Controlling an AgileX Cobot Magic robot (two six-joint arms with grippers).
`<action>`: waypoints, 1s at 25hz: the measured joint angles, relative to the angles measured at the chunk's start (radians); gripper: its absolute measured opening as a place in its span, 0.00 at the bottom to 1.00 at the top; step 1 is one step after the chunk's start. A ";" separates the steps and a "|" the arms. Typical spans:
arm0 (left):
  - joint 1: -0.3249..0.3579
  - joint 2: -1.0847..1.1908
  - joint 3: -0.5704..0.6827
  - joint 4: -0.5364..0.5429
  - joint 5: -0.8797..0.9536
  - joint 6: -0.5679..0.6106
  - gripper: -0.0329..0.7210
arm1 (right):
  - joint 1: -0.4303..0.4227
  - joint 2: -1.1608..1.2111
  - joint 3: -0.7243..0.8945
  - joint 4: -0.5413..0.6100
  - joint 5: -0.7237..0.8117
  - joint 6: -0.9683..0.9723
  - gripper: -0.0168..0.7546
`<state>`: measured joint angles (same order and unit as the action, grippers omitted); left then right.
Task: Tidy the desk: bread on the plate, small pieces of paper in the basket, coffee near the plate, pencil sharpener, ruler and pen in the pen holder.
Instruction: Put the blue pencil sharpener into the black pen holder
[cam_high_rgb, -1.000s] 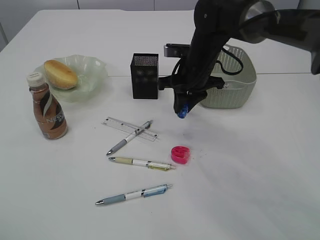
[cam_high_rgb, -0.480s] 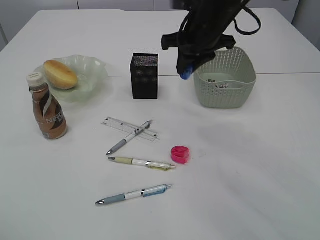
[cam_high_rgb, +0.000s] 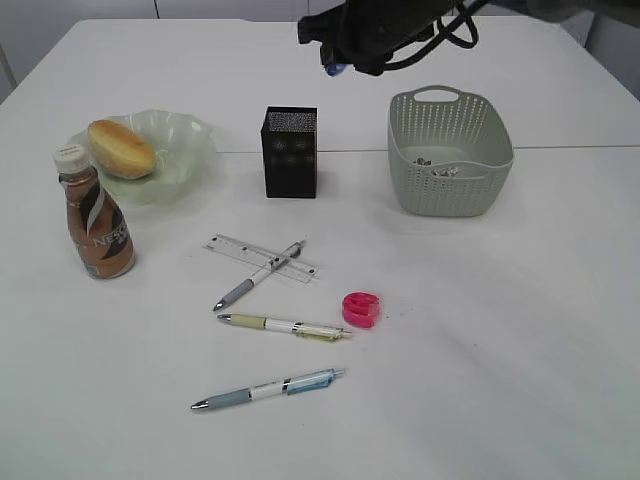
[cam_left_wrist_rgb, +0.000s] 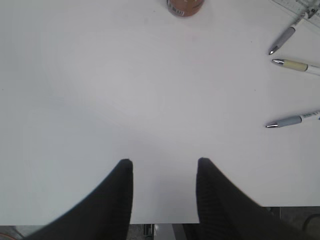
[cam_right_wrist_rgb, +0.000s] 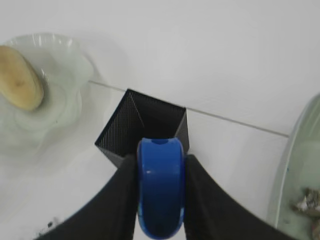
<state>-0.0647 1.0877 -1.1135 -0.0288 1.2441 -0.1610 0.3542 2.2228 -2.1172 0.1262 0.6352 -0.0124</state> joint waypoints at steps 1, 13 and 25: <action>0.000 0.000 0.000 0.000 0.000 0.000 0.45 | 0.000 0.007 0.000 0.006 -0.041 -0.003 0.26; 0.000 0.000 0.000 0.029 0.000 0.000 0.45 | 0.049 0.149 0.000 0.035 -0.317 -0.127 0.26; 0.000 0.000 0.000 0.029 0.000 0.000 0.45 | 0.049 0.225 -0.063 0.039 -0.413 -0.136 0.26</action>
<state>-0.0647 1.0877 -1.1135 0.0000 1.2441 -0.1610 0.4028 2.4477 -2.1802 0.1652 0.2219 -0.1481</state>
